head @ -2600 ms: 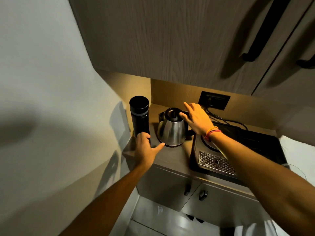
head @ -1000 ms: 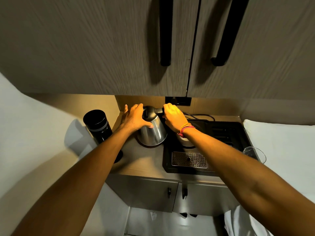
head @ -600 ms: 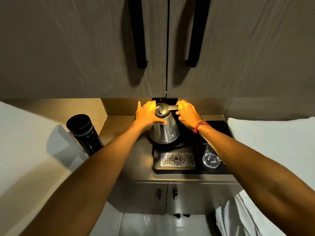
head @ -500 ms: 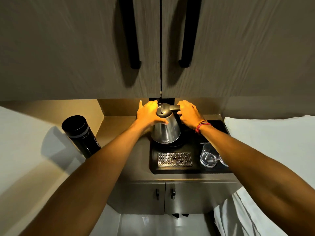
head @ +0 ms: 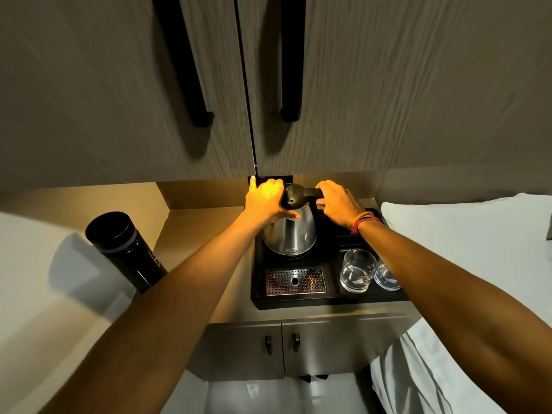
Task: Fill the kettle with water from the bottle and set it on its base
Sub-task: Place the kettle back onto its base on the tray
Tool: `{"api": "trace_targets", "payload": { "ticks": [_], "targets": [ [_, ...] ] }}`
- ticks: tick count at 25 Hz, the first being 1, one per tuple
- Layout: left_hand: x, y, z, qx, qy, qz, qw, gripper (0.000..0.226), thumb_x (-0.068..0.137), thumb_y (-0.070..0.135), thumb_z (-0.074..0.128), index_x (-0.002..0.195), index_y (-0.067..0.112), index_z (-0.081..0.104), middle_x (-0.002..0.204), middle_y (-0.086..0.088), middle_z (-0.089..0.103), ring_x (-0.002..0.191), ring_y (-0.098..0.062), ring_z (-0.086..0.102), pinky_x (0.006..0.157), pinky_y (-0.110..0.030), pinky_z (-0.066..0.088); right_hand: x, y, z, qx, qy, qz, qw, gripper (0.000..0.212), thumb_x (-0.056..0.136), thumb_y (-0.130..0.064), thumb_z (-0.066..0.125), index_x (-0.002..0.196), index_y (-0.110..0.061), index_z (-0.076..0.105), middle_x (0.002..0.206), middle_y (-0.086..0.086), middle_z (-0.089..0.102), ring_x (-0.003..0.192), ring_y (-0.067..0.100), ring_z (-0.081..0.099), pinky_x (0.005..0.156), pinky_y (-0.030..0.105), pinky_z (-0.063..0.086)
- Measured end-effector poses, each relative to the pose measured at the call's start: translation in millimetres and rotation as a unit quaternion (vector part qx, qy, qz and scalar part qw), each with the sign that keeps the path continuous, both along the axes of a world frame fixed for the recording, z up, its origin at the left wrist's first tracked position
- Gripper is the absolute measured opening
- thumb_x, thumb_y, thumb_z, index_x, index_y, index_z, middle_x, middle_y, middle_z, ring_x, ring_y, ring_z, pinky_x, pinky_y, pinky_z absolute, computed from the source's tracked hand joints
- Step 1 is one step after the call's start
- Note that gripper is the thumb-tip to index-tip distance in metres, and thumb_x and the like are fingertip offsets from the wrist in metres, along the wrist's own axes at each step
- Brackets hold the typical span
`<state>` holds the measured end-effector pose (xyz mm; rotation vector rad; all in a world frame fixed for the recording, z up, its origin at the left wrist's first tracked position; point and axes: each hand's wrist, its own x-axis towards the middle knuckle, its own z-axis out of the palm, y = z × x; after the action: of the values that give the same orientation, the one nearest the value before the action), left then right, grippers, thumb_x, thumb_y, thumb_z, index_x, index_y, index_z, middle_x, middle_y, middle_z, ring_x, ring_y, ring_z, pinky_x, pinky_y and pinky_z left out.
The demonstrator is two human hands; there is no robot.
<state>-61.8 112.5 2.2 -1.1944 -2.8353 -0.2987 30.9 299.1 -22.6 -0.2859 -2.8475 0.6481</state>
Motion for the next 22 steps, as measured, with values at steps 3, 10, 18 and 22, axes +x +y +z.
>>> {"api": "trace_targets", "payload": {
  "ticks": [3, 10, 18, 22],
  "targets": [
    [3, -2, 1, -0.003, 0.005, 0.003, 1.0, 0.086, 0.068, 0.072, 0.072, 0.127, 0.011, 0.052, 0.131, -0.007, 0.06, 0.128, -0.027, 0.052, 0.12, -0.057, 0.012, 2, 1, 0, -0.003, -0.003, 0.0, 1.0, 0.024, 0.092, -0.013, 0.058, 0.115, -0.008, 0.054, 0.115, 0.012, 0.058, 0.102, 0.034, 0.061, 0.084, 0.043, 0.051],
    [32, -17, -14, -0.039, 0.131, 0.019, 0.99, 0.099, 0.086, 0.07, 0.052, 0.154, 0.004, 0.023, 0.16, -0.013, 0.031, 0.152, -0.027, 0.019, 0.123, -0.053, 0.002, 29, 7, -5, 0.057, 0.016, -0.049, 0.997, 0.073, 0.096, -0.039, 0.048, 0.155, -0.011, 0.014, 0.164, 0.008, 0.02, 0.151, 0.022, 0.021, 0.118, 0.041, 0.031],
    [61, -23, -33, -0.075, 0.147, 0.022, 0.986, 0.083, 0.097, 0.063, 0.034, 0.157, 0.007, 0.019, 0.165, -0.013, 0.019, 0.154, -0.026, 0.01, 0.121, -0.053, -0.003, 49, -2, -8, 0.119, 0.002, -0.008, 0.993, 0.068, 0.092, -0.027, 0.046, 0.152, -0.006, 0.025, 0.163, 0.013, 0.021, 0.152, 0.024, 0.018, 0.123, 0.034, 0.016],
    [63, -20, -31, -0.086, 0.113, 0.036, 0.989, 0.08, 0.098, 0.059, 0.034, 0.157, 0.009, 0.014, 0.166, -0.011, 0.013, 0.154, -0.025, 0.006, 0.12, -0.054, -0.004, 50, -9, -11, 0.087, -0.01, -0.034, 0.996, 0.071, 0.088, -0.025, 0.051, 0.152, -0.007, 0.026, 0.16, 0.014, 0.028, 0.151, 0.027, 0.021, 0.12, 0.038, 0.022]
  ]
}}
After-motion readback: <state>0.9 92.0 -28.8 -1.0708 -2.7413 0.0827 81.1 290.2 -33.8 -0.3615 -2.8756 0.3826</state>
